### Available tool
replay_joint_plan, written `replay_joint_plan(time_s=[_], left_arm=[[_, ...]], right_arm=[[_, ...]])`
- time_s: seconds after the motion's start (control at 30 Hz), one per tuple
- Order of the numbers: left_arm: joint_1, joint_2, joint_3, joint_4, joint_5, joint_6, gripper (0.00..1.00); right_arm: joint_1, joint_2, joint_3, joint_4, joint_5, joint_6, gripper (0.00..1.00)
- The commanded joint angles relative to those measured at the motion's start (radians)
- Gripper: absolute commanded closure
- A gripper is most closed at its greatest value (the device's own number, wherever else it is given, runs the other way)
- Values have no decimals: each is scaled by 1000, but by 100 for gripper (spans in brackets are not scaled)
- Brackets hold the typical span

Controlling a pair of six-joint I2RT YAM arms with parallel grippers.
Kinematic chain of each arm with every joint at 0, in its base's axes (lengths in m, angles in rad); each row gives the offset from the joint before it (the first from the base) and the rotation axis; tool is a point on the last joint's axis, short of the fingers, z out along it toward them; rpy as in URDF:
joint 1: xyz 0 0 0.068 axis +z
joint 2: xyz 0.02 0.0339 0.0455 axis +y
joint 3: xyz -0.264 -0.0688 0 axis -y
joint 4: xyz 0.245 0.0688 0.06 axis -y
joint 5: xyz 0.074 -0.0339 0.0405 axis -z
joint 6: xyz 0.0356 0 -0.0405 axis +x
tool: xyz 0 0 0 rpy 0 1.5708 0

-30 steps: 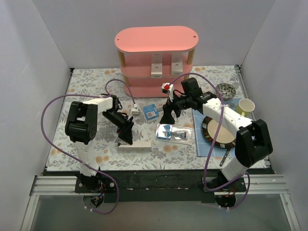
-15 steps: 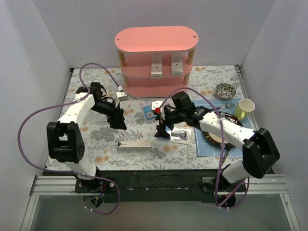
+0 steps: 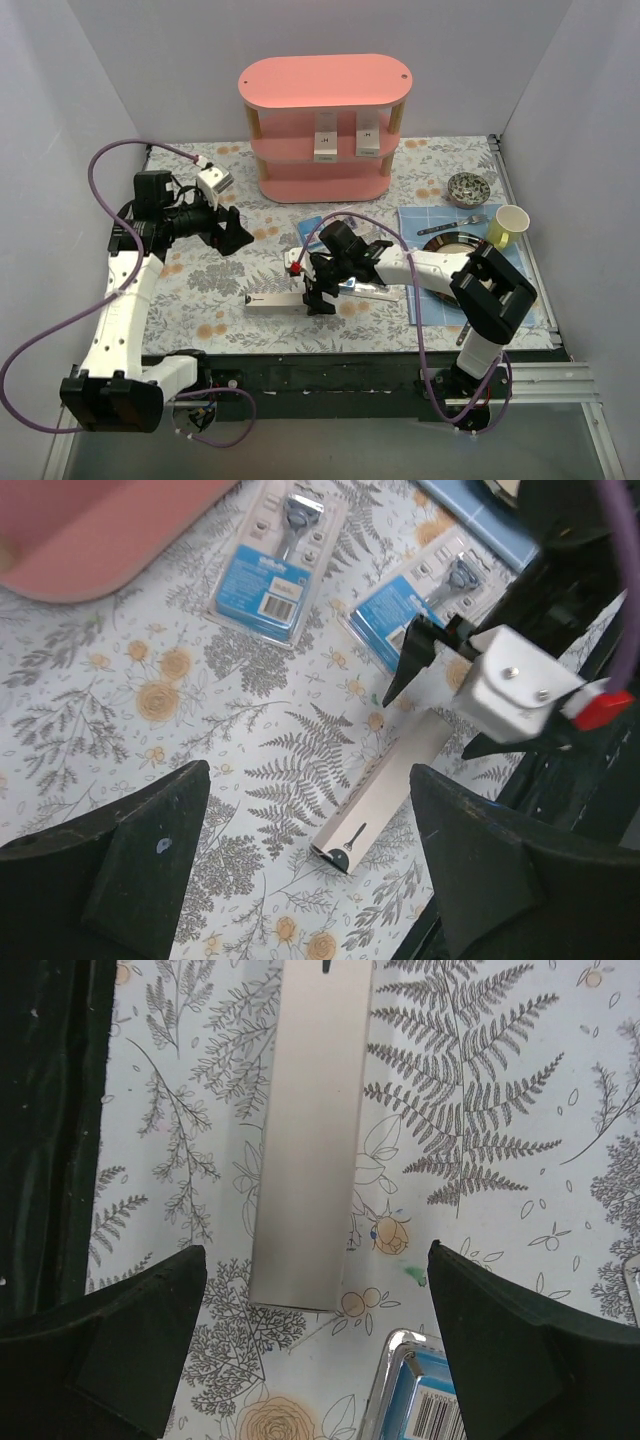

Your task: Place and organize the shaving razors onto the shelf

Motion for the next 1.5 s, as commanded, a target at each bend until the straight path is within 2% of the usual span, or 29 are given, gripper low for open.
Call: replay_joint_plan(time_s=[0.0,0.07,0.1,0.17,0.27,0.3,0.37,0.4,0.5,0.63,0.73,0.8,0.83,0.87,0.93,0.97,1.0,1.1,1.27,1.4,1.47], left_arm=[[4,-89,6,48,-46,-114,19],[8,-118,6,28,-48,-99,19],[8,-126,5,25,-58,-97,19],[8,-138,3,11,-69,-93,19],[10,-141,11,7,-120,-105,19],[10,-135,17,4,-149,-108,19],[10,-129,35,7,-184,-108,19],[10,-128,40,14,-204,-113,18],[10,-115,61,19,-252,-96,18],[10,-91,87,10,-246,-83,18],[10,-82,98,8,-227,-91,18],[10,-80,94,8,-217,-90,18],[10,-79,94,8,-215,-90,18],[10,-79,92,8,-215,-87,18],[10,-80,81,10,-218,-68,18],[10,-83,74,16,-226,-51,17],[10,-92,49,42,-256,-54,16],[10,-95,26,63,-260,-39,14],[10,-66,-11,160,-235,-120,16],[7,-29,-29,328,-195,-201,33],[-5,-14,-53,410,-157,-224,66]], right_arm=[[5,47,50,56,32,34,6],[5,64,65,62,25,55,14],[3,70,70,71,17,71,23],[3,79,77,74,-7,118,31],[-9,95,70,96,-35,236,35],[-18,95,51,99,-50,291,41],[-55,104,27,183,-105,465,44],[-66,107,1,211,-121,503,50],[-109,137,-9,283,-144,623,53],[-188,228,-1,384,-172,838,59],[-231,272,-1,447,-184,988,58],[-255,283,-7,466,-181,1107,52],[-256,289,-7,458,-170,1128,48],[-256,289,-6,443,-156,1134,36],[-256,279,-15,392,-100,1164,27],[-255,271,-27,383,-84,1169,20],[-256,265,-35,369,-70,1172,18],[-256,217,-44,349,-29,1142,14],[-255,92,14,245,58,998,10],[-255,7,74,142,178,881,10],[-256,-42,94,110,252,800,10]])
